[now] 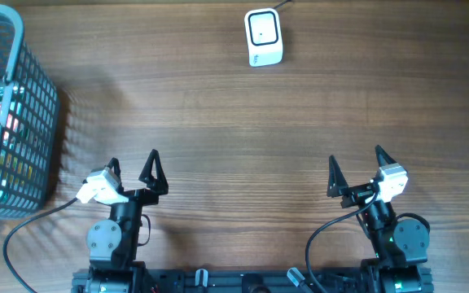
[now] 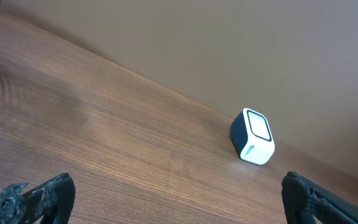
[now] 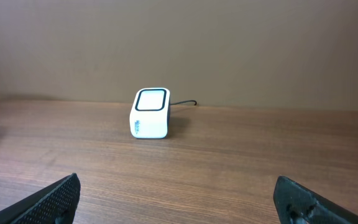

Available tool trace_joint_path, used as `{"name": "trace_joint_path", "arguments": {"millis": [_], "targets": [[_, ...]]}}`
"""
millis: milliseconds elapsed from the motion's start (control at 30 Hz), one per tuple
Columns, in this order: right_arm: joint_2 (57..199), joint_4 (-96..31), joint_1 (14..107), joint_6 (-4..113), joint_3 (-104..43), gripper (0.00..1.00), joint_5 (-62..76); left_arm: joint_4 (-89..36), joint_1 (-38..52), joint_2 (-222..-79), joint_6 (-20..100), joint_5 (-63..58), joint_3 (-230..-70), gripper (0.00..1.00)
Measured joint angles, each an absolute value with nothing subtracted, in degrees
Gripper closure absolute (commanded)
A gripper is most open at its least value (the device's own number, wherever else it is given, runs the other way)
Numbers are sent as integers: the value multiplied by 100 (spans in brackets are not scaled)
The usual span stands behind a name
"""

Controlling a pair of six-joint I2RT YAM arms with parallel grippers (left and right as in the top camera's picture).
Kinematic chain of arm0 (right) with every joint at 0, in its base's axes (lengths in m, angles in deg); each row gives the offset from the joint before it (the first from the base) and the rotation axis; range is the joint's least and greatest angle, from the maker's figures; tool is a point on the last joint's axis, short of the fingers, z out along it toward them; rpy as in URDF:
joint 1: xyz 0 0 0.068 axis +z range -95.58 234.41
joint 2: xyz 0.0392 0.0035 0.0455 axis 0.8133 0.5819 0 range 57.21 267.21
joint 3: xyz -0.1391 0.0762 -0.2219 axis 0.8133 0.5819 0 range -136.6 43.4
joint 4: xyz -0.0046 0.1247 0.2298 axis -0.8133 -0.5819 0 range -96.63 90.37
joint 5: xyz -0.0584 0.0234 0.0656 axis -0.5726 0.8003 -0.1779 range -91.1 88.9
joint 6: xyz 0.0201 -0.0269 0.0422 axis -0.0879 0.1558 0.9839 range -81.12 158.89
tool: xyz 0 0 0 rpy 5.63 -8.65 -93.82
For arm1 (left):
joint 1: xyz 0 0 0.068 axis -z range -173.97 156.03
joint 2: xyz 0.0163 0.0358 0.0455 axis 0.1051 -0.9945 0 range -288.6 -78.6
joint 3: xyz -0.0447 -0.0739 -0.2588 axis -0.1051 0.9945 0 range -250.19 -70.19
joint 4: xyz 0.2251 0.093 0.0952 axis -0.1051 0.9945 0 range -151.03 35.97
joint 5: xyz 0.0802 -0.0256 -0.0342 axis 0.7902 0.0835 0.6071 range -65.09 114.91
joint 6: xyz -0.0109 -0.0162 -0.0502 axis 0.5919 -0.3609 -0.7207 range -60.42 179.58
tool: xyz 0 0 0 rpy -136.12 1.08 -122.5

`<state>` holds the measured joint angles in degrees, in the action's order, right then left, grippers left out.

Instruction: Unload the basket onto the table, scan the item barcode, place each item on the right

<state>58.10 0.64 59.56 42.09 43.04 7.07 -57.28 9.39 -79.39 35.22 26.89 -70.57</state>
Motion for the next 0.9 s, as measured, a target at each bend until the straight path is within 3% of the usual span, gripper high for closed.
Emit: {"name": "trace_joint_path", "arguments": {"millis": [900], "targets": [[5810,64,5956,4209,4304,0,707,-5872,939,-7939,3625,2599,-7136,0]]}}
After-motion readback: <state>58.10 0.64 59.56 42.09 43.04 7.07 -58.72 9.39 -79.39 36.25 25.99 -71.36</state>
